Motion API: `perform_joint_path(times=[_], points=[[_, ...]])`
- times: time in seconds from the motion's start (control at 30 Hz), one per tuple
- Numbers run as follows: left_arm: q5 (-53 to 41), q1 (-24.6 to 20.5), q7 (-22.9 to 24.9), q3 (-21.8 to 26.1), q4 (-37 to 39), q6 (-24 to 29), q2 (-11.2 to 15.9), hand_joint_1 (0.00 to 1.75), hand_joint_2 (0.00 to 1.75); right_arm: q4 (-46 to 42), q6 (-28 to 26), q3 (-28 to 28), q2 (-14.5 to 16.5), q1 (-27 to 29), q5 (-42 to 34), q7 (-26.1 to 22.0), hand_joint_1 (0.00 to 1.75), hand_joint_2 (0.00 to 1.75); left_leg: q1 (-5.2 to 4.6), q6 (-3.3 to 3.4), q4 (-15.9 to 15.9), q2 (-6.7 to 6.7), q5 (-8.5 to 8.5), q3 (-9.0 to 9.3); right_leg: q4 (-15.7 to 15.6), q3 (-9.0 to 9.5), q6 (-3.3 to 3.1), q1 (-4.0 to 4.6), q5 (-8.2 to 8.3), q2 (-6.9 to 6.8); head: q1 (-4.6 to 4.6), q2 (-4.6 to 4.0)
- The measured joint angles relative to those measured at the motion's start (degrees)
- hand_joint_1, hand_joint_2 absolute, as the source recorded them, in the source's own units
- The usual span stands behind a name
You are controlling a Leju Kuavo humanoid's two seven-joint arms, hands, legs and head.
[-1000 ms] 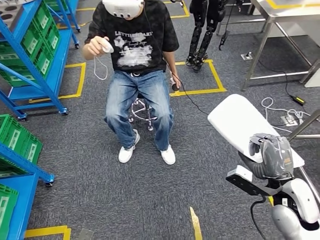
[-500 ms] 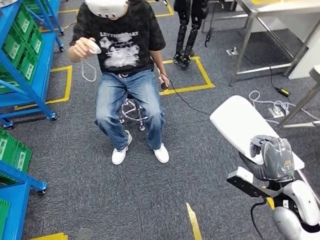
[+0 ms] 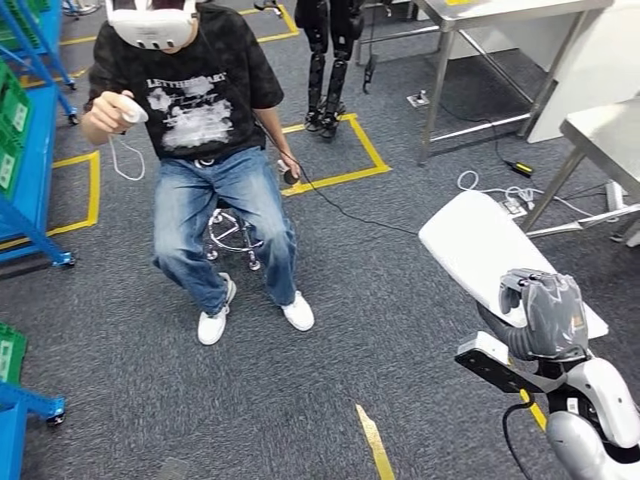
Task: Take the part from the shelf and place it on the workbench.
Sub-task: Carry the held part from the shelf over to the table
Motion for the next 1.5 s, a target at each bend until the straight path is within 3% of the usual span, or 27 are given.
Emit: perform_joint_path(times=[0.07,0.1,0.17,0.2,0.27,0.33,0.4,0.47,0.53,0.6,0.67,0.77,0.8,0.83,0.87,0.9,0.97,1.03,1.1,1.13,1.2,1.27,1.33,1.37,1.4,1.43,1.5], points=[[-0.01,0.0,0.0,0.0,-0.01,0.0,-0.03,0.0,1.75,-0.01,0.03,-0.01,0.0,-0.02,-0.05,-0.03,1.75,1.75,-0.1,0.25,-0.88,0.24,-0.28,0.28,-0.1,-0.53,0.81,-0.3,0.31,1.09,0.01,0.0],[-0.01,-0.03,0.0,0.0,-0.01,0.0,-0.04,0.0,1.75,-0.01,0.03,-0.02,0.0,0.03,-0.06,-0.03,1.75,1.75,-0.12,0.55,-1.13,0.8,-0.11,0.35,-0.09,-0.81,1.11,-0.39,0.29,0.78,0.03,-0.01],[-0.01,-0.15,-0.02,0.0,-0.02,0.01,-0.05,0.0,1.75,-0.01,0.02,-0.04,0.0,-0.1,-0.07,-0.02,1.75,1.75,-0.09,1.27,-1.7,2.0,0.22,0.53,2.04,-2.21,1.47,-0.26,-1.17,-1.44,0.27,-0.01],[-0.01,-0.18,-0.03,0.0,-0.02,0.01,-0.05,0.0,1.75,-0.01,0.02,-0.04,0.0,-0.2,-0.08,-0.02,1.75,1.75,-0.15,1.53,-1.83,2.59,0.28,0.57,4.77,-3.63,1.53,-0.18,-2.68,-2.92,0.36,0.0],[-0.01,-0.08,-0.04,0.0,-0.02,0.01,-0.08,0.0,1.75,0.01,0.02,-0.02,0.0,-0.24,-0.09,-0.02,1.75,1.75,-0.38,1.79,-1.81,3.85,0.2,0.53,12.4,-7.3,1.72,-0.13,-5.95,-4.13,0.45,0.0],[-0.01,0.01,-0.04,0.0,-0.01,0.0,-0.1,0.0,1.75,0.03,0.02,-0.01,0.0,-0.01,-0.09,-0.02,1.75,1.75,-0.5,1.86,-1.79,5.18,0.13,0.51,15.98,-8.96,1.89,-0.16,-6.43,-4.4,0.44,-0.01],[0.01,-0.02,-0.04,0.0,-0.01,-0.01,-0.11,0.0,1.75,0.03,0.0,-0.01,0.0,0.12,-0.09,-0.02,1.75,1.75,-0.51,1.75,-1.74,6.36,0.03,0.59,10.88,-6.08,1.91,-0.16,-3.35,-5.3,0.44,-0.01],[0.01,-0.03,-0.04,0.0,-0.01,-0.02,-0.1,0.0,1.75,-0.06,-0.05,-0.02,0.0,0.13,-0.09,-0.03,1.75,1.75,-0.76,1.32,-1.49,7.33,-0.27,0.65,3.24,-1.81,1.67,0.06,-0.9,-7.69,0.44,-0.01],[0.01,0.0,-0.04,0.0,-0.01,-0.02,-0.09,0.0,1.75,-0.29,-0.12,-0.03,0.0,0.4,-0.09,-0.03,1.75,1.75,-1.05,0.78,-1.26,8.23,-0.54,0.73,0.11,-0.03,1.08,0.39,-0.54,-8.68,0.28,-0.01],[0.01,-0.01,-0.04,0.0,-0.01,-0.02,-0.09,0.0,1.75,-0.64,-0.18,-0.11,-0.01,1.21,-0.09,-0.02,1.75,1.75,-1.01,0.32,-1.19,9.09,-0.77,0.91,-0.08,0.05,0.34,0.47,-0.32,-7.53,0.16,-0.01],[0.0,-0.05,-0.05,0.0,-0.01,-0.01,-0.1,0.0,1.75,-1.21,-0.37,-0.34,-0.02,2.1,-0.15,-0.03,1.75,1.75,-0.74,-0.27,0.48,7.91,-2.23,0.47,-0.24,0.12,-0.32,0.31,-0.08,-6.49,0.07,-0.01],[-0.01,0.11,-0.07,0.0,0.0,0.02,-0.11,0.0,1.75,-1.97,-0.66,-0.65,-0.02,3.01,-0.28,-0.04,1.75,1.75,-0.36,-0.91,10.54,4.69,-7.54,-3.66,-0.28,0.19,-0.89,0.16,0.06,-4.77,-0.2,-0.01],[-0.02,0.19,-0.07,0.0,0.0,0.02,-0.13,0.0,1.75,-2.12,-0.69,-0.73,-0.02,3.37,-0.3,-0.04,1.75,1.75,-0.33,-0.95,13.68,4.42,-8.59,-5.09,-0.26,0.21,-0.92,0.18,0.06,-4.07,-0.22,-0.01],[-0.02,0.24,-0.07,0.0,0.0,0.02,-0.15,0.0,1.75,-2.25,-0.72,-0.84,-0.02,3.73,-0.3,-0.04,1.75,1.75,-0.31,-0.92,15.2,4.32,-8.61,-5.85,-0.25,0.23,-0.93,0.19,0.07,-3.34,-0.22,-0.01],[-0.03,0.27,-0.07,0.0,0.0,0.02,-0.16,0.0,1.75,-2.36,-0.72,-0.94,-0.02,4.0,-0.31,-0.04,1.75,1.75,-0.31,-0.81,14.37,4.21,-7.43,-5.59,-0.22,0.27,-0.93,0.19,0.07,-2.6,-0.22,-0.01],[-0.03,0.27,-0.07,0.0,-0.01,0.02,-0.17,0.0,1.75,-2.47,-0.73,-1.02,-0.02,4.18,-0.31,-0.04,1.75,1.75,-0.3,-0.63,11.51,3.85,-5.37,-4.41,-0.2,0.34,-0.91,0.17,0.06,-1.87,-0.22,-0.01],[-0.03,0.27,-0.07,0.0,-0.02,0.02,-0.12,0.0,1.75,-2.69,-0.77,-1.16,-0.02,4.29,-0.32,-0.04,1.75,1.75,-0.15,-0.19,3.58,1.4,-1.41,-1.11,-0.08,0.3,-0.72,0.11,0.03,-0.52,-0.21,-0.01],[-0.04,0.24,-0.08,-0.01,-0.01,0.02,-0.09,0.0,1.75,-2.84,-0.81,-1.3,-0.02,4.45,-0.34,-0.07,1.75,1.75,-0.11,0.12,-0.61,-0.53,-0.26,0.58,-0.03,-0.12,-0.16,-0.04,0.17,0.65,-0.2,0.0],[-0.07,0.19,-0.11,-0.01,0.0,0.02,-0.13,0.0,1.75,-2.97,-0.85,-1.46,-0.04,4.78,-0.35,-0.1,1.75,1.75,-0.22,0.46,-1.14,0.04,-0.31,0.72,-0.23,-0.62,0.66,-0.25,0.45,1.66,-0.19,0.0],[-0.08,0.13,-0.13,-0.01,-0.01,0.03,-0.15,0.0,1.75,-3.05,-0.9,-1.56,-0.05,5.01,-0.35,-0.09,1.75,1.75,-0.18,0.77,-1.45,0.63,-0.13,0.81,-0.07,-0.94,0.96,-0.28,0.31,1.3,-0.15,-0.01],[-0.13,0.06,-0.19,-0.01,-0.01,0.03,-0.16,0.0,1.75,-3.28,-1.05,-1.73,-0.1,5.28,-0.36,-0.1,1.75,1.75,-0.05,1.47,-2.06,1.93,0.21,0.96,2.95,-2.72,1.33,-0.13,-1.65,-1.24,0.06,0.0],[-0.17,0.19,-0.22,-0.01,-0.02,0.03,-0.17,0.0,1.75,-3.53,-1.19,-1.88,-0.11,5.74,-0.38,-0.09,1.75,1.75,-0.15,1.85,-2.17,3.27,0.23,0.96,10.15,-6.07,1.55,-0.07,-5.24,-3.82,0.19,0.0],[-0.19,0.36,-0.22,-0.01,-0.02,0.02,-0.2,0.0,1.75,-3.73,-1.25,-2.03,-0.11,6.55,-0.42,-0.09,1.75,1.75,-0.21,1.92,-2.15,4.64,0.16,0.95,15.67,-8.63,1.88,-0.13,-6.91,-4.34,0.18,-0.01],[-0.21,0.37,-0.22,-0.01,-0.01,0.02,-0.2,0.0,1.75,-3.83,-1.26,-2.15,-0.11,6.91,-0.43,-0.1,1.75,1.75,-0.21,1.89,-2.13,5.29,0.11,0.95,15.44,-8.44,2.02,-0.18,-6.19,-4.51,0.2,-0.01],[-0.23,0.35,-0.22,-0.02,-0.01,0.02,-0.21,0.0,1.75,-3.97,-1.27,-2.31,-0.11,7.2,-0.44,-0.1,1.75,1.75,-0.2,1.8,-2.1,5.93,0.04,0.98,12.97,-7.08,2.1,-0.24,-4.61,-4.89,0.19,-0.01],[-0.27,0.31,-0.22,-0.02,-0.01,0.02,-0.22,0.0,1.75,-4.18,-1.3,-2.52,-0.11,7.44,-0.45,-0.11,1.75,1.75,-0.2,1.64,-2.02,6.5,-0.08,1.04,9.04,-4.89,2.16,-0.29,-2.71,-5.8,0.19,-0.01],[-0.35,0.26,-0.26,-0.03,-0.01,0.02,-0.22,0.0,1.75,-4.77,-1.41,-2.94,-0.12,7.91,-0.5,-0.16,1.75,1.75,-0.5,1.07,-1.68,7.41,-0.46,1.12,2.01,-0.93,1.87,-0.05,-0.62,-7.98,0.16,-0.01]])
